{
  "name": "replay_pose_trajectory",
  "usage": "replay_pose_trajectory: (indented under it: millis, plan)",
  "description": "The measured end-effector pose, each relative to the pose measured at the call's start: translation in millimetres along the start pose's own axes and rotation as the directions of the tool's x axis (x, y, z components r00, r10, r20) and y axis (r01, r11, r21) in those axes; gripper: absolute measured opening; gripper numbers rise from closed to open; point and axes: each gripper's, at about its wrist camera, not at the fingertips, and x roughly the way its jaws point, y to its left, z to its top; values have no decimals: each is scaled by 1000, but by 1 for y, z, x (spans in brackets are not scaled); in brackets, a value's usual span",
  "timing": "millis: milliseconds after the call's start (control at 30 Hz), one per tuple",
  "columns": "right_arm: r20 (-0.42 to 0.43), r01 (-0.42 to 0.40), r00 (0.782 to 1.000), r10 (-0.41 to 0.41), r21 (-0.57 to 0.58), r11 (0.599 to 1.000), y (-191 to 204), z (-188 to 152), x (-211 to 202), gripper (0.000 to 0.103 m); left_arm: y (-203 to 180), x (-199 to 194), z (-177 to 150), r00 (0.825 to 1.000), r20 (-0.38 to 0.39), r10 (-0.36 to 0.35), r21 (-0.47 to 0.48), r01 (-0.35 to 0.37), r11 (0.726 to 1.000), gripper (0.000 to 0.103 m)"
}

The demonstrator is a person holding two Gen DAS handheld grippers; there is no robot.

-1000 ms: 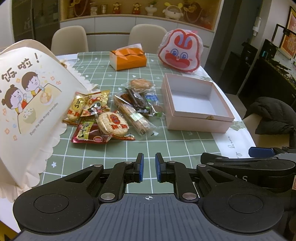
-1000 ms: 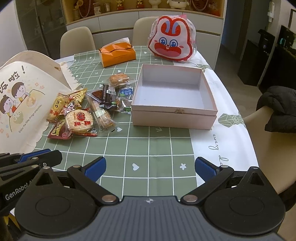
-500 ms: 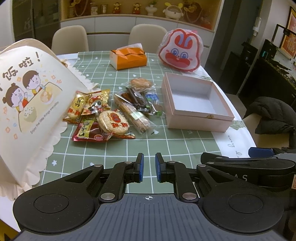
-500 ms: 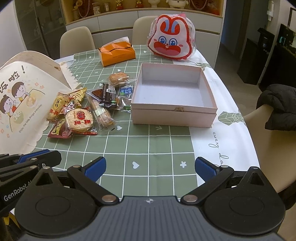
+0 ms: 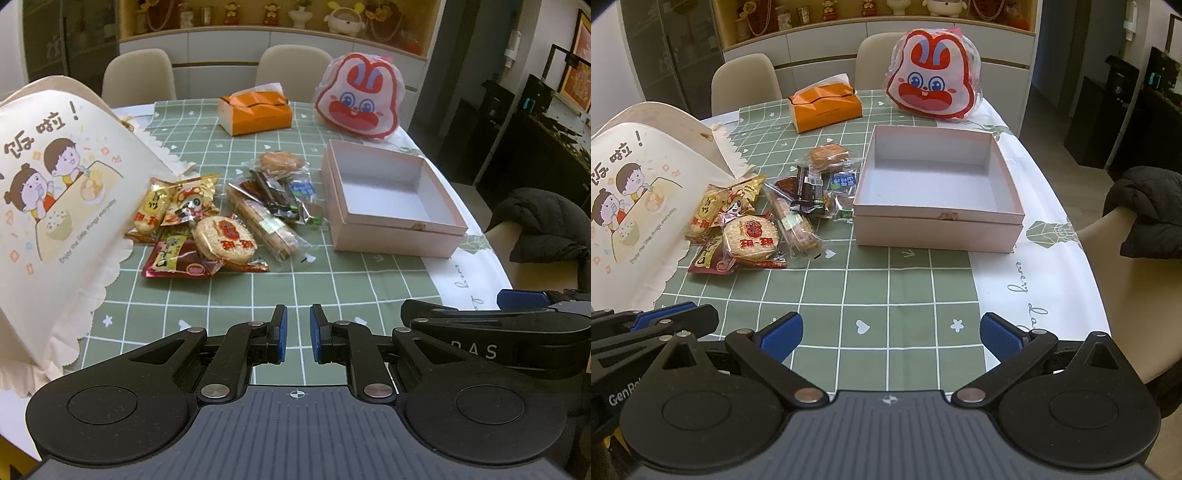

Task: Organize snacks

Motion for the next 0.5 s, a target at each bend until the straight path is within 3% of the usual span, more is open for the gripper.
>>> replay_pose_trajectory:
  millis: [500]
  plan:
    - [-11, -5, 1000, 5, -5, 1000, 3, -1, 3, 102, 4, 6, 0, 1000, -22, 11, -23, -11, 1000, 16]
